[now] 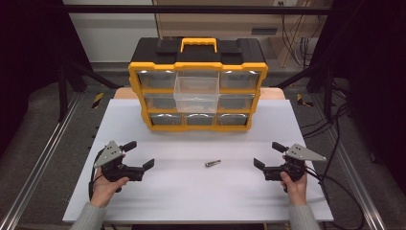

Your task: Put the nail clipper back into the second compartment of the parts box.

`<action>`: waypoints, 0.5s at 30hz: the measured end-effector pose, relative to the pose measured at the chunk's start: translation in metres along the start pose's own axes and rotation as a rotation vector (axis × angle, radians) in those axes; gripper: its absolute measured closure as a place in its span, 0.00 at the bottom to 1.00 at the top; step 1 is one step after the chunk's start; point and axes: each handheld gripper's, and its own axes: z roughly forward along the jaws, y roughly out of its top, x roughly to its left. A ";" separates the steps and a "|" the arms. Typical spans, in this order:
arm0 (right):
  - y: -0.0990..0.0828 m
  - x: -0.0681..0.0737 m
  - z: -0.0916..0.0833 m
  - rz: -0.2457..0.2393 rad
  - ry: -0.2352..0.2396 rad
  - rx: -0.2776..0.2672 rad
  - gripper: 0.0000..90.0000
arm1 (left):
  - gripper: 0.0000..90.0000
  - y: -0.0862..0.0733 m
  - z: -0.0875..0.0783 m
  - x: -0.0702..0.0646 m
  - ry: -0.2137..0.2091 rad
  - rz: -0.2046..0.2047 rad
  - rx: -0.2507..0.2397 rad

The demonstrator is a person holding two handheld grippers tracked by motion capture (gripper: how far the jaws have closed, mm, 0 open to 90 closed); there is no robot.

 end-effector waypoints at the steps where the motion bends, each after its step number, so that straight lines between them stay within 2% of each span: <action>1: 0.000 0.000 0.000 0.002 0.002 0.002 0.01 | 0.02 0.000 0.001 -0.001 0.001 0.002 0.001; 15: -0.001 0.000 0.001 -0.007 0.000 0.011 0.01 | 0.02 0.006 0.018 -0.017 -0.023 0.027 0.032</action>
